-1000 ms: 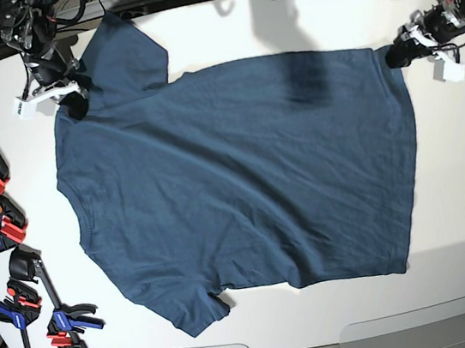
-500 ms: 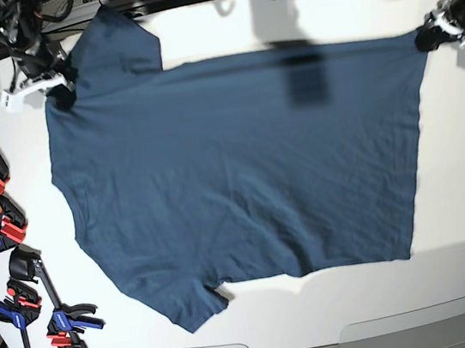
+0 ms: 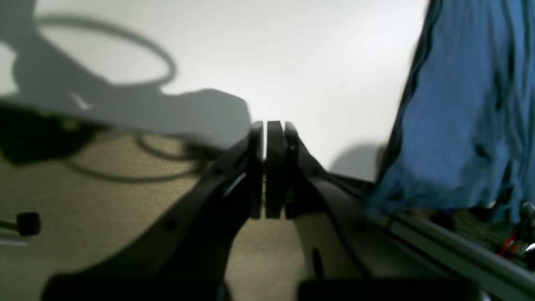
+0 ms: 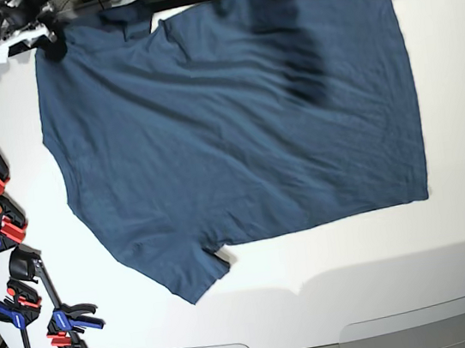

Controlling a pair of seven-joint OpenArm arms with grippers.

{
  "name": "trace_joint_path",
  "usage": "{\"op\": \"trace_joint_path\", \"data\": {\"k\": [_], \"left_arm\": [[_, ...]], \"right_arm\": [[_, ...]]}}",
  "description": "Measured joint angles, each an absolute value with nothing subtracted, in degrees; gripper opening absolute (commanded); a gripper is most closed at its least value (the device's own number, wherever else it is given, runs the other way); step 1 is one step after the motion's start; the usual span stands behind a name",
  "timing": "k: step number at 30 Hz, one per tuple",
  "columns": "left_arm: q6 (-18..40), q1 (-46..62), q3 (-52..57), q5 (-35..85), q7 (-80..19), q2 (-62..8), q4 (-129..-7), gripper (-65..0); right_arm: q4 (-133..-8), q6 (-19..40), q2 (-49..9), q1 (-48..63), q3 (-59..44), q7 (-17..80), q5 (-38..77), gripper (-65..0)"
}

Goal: Fold the T-shirt properly
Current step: 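Lift both shoulder corners and pull the shirt toward the robot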

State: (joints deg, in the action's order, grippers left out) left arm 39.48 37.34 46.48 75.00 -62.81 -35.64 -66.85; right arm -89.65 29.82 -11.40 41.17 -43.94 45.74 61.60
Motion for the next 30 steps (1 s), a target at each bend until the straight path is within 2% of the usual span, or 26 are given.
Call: {"op": "trace_joint_path", "data": {"k": [11, 13, 14, 15, 25, 27, 30], "left_arm": [[39.48, 37.6, 48.4, 77.54, -64.55, -35.53, -66.89, -65.0], [39.48, 37.6, 48.4, 77.62, -64.47, -34.83, -66.92, -50.7], [39.51, 37.6, 48.4, 77.38, -64.53, -34.17, -66.89, -45.4], [39.48, 37.6, 48.4, 77.34, -64.58, -33.5, -66.89, -43.0], [39.48, 37.58, 41.28, 76.03, -64.01, -28.95, -66.89, -42.8], [39.86, 37.54, 38.17, 73.14, -60.53, -29.08, -66.89, -42.5], [40.58, 37.98, 34.44, 66.67, -53.65, -29.78, -67.02, -38.6]], "right_arm": [[-96.14, 31.07, -11.4, 41.08, -46.24, 46.15, 63.05, -65.0], [-96.14, 31.07, -11.4, 41.08, -46.24, 46.17, 63.02, -65.0], [-96.14, 31.07, -11.4, 41.08, -46.24, 46.15, 63.05, -65.0], [-96.14, 31.07, -11.42, 40.97, -46.26, 46.15, 63.05, -65.0], [-96.14, 31.07, -11.29, 40.32, -46.24, 46.15, 63.02, -65.0], [-96.14, 31.07, -11.29, 40.32, -46.24, 46.13, 63.05, -65.0], [-96.14, 31.07, -11.29, 40.32, -46.24, 46.15, 63.05, -65.0]]}}
